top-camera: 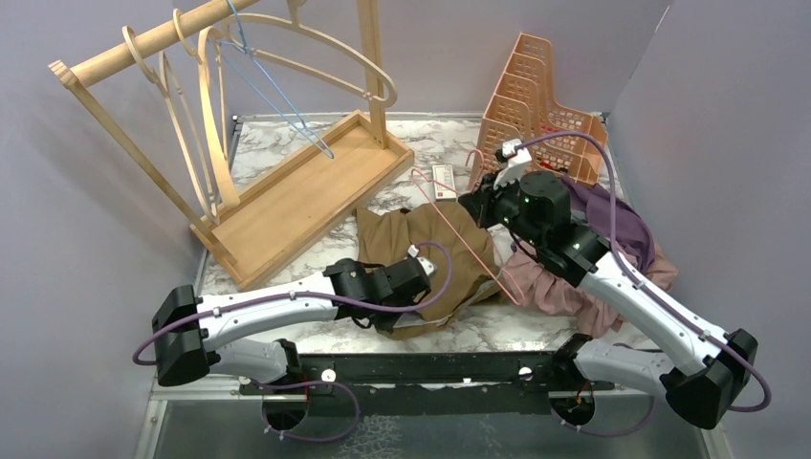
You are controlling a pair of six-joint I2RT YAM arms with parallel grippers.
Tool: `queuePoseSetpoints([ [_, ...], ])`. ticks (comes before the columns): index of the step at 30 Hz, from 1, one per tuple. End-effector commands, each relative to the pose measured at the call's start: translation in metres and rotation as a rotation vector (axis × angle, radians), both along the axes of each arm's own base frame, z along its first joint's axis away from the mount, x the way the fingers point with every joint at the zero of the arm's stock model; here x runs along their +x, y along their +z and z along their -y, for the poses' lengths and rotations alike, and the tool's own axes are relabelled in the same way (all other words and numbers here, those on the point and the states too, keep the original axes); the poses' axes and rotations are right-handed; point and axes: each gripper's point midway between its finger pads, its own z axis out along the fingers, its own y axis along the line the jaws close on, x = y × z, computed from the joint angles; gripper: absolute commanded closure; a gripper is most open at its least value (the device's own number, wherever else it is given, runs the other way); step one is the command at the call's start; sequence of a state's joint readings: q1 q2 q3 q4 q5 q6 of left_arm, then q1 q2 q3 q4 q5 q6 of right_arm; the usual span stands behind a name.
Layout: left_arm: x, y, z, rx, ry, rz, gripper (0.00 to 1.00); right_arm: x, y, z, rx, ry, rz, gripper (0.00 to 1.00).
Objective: Place the skirt on the hanger
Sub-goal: Hang the skirt on the hanger.
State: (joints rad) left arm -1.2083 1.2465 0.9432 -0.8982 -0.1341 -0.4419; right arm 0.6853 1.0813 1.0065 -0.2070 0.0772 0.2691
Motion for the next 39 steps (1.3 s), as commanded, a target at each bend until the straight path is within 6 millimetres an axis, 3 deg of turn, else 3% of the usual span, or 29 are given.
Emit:
queuePoseSetpoints([
  [1,0.033,0.044,0.002,-0.066,0.112,0.143,1.00,-0.012,0.021,0.005,0.021,0.055,0.121,0.99],
  [8,0.094,0.104,-0.015,-0.216,0.382,0.267,1.00,-0.059,0.023,0.011,0.043,0.232,0.259,0.99],
  [15,0.121,0.110,-0.038,-0.227,0.535,0.299,1.00,-0.121,0.033,0.008,0.111,0.480,0.342,0.99],
  [19,0.126,0.114,-0.041,-0.243,0.563,0.306,1.00,-0.147,0.025,0.001,0.134,0.611,0.299,0.99],
  [31,0.131,0.120,-0.056,-0.255,0.650,0.341,1.00,-0.157,-0.002,-0.012,0.090,0.736,0.151,0.99],
  [39,0.128,0.118,-0.053,-0.264,0.629,0.319,1.00,-0.143,0.001,-0.012,0.077,0.673,0.169,0.99],
])
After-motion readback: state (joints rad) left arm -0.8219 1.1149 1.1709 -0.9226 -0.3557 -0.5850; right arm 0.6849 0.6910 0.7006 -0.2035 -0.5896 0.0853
